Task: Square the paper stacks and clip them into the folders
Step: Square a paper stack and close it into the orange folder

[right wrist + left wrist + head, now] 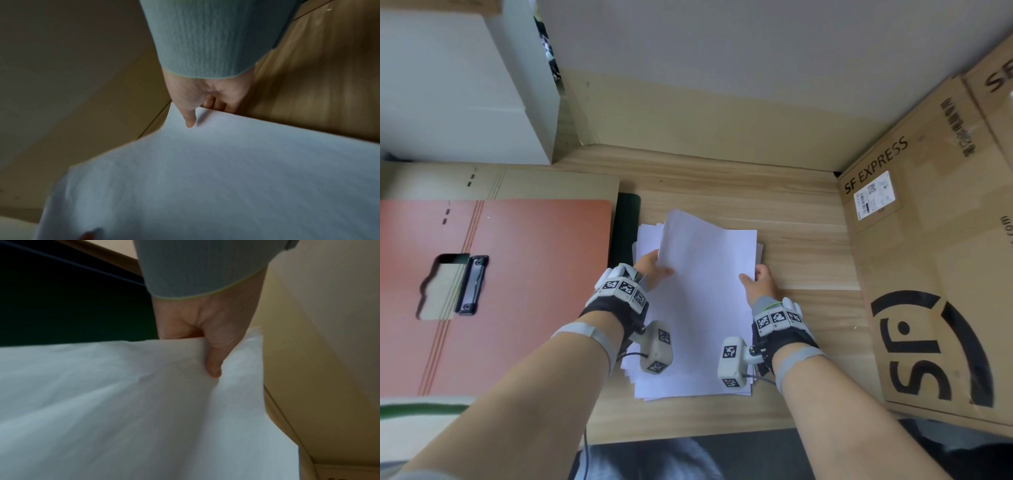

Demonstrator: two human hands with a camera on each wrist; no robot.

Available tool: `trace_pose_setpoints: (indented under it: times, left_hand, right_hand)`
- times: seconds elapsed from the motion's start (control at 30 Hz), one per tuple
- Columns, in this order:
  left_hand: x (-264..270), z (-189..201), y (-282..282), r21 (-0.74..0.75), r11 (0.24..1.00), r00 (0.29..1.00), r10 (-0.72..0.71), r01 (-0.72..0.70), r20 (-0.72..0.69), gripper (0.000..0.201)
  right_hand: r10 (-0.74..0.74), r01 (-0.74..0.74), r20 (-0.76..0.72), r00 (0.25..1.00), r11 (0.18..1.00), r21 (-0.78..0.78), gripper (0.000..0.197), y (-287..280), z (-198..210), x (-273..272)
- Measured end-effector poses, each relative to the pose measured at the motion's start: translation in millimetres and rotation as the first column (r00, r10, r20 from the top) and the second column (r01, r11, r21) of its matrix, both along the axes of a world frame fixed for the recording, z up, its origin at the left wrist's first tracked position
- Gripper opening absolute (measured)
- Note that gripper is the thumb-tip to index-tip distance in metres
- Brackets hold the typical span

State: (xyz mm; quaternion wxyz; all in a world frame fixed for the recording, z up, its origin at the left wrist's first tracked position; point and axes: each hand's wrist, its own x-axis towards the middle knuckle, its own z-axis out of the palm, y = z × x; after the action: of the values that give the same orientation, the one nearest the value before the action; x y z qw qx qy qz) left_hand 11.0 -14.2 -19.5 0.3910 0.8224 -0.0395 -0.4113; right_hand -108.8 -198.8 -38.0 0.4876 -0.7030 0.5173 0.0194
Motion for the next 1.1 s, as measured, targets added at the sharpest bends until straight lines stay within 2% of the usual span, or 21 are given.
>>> trace_pose_setpoints:
  times: [0.07,0.13,0.2,0.27,0.4,0.53,0.63,0.73,0.77,0.83,0.87,0.93,1.03,1.1]
  left_hand:
    - [5,10,-1,-0.088,0.994,0.998,0.059,-0.06,-0.017,0.037]
    - [13,21,-1,-0.192,0.972,0.991,0.135,-0.138,-0.028,0.038]
    - [23,36,0,-0.302,0.932,0.98,0.193,-0.199,-0.051,0.042]
    - [32,53,0,-0.407,0.881,0.97,0.232,-0.239,-0.068,0.04]
    - [49,82,3,-0.529,0.813,0.964,0.264,-0.244,-0.038,0.048]
    - [62,100,14,-0.586,0.781,0.964,0.266,-0.217,-0.003,0.043]
    - [64,103,27,-0.582,0.799,0.976,0.214,-0.153,0.037,0.036]
    - [58,92,36,-0.513,0.847,0.98,0.192,-0.139,0.05,0.031]
    - [55,87,38,-0.481,0.866,0.981,0.188,-0.14,0.054,0.026]
    - [48,78,42,-0.404,0.905,0.982,0.176,-0.134,0.069,0.022]
    - [45,75,41,-0.373,0.918,0.98,0.18,-0.138,0.081,0.028]
    - [40,72,40,-0.361,0.917,0.972,0.214,-0.167,0.095,0.036]
    - [41,82,36,-0.361,0.915,0.96,0.245,-0.182,0.137,0.037]
    - [48,94,36,-0.379,0.906,0.954,0.258,-0.185,0.151,0.039]
  right_hand:
    - [-0.069,0.068,0.08,0.994,0.998,0.016,0.052,0,2,3]
    - [-0.099,0.092,0.151,0.984,0.994,0.056,0.06,-1,8,9]
    - [-0.073,0.05,0.255,0.964,0.994,0.096,0.041,-2,21,18]
    - [-0.023,0.007,0.329,0.944,0.999,0.052,0.02,-4,37,29]
    - [-0.03,-0.001,0.514,0.857,0.998,0.06,0.018,-9,72,52]
    - [0.019,-0.068,0.581,0.814,0.996,0.062,0.029,-7,99,64]
    - [0.042,-0.117,0.567,0.823,0.988,0.096,0.032,2,101,61]
    - [0.026,-0.11,0.479,0.878,0.983,0.15,0.028,14,88,54]
    - [0.021,-0.098,0.433,0.901,0.983,0.157,0.033,18,83,53]
    - [0.06,-0.098,0.278,0.959,0.988,0.123,0.076,26,74,52]
    - [0.081,-0.109,0.219,0.972,0.987,0.115,0.085,29,72,51]
    - [0.077,-0.095,0.172,0.982,0.99,0.103,0.077,31,69,53]
    - [0.058,-0.067,0.288,0.956,0.997,0.024,0.048,32,81,60]
    - [0.082,-0.077,0.333,0.94,0.997,-0.028,0.037,36,98,66]
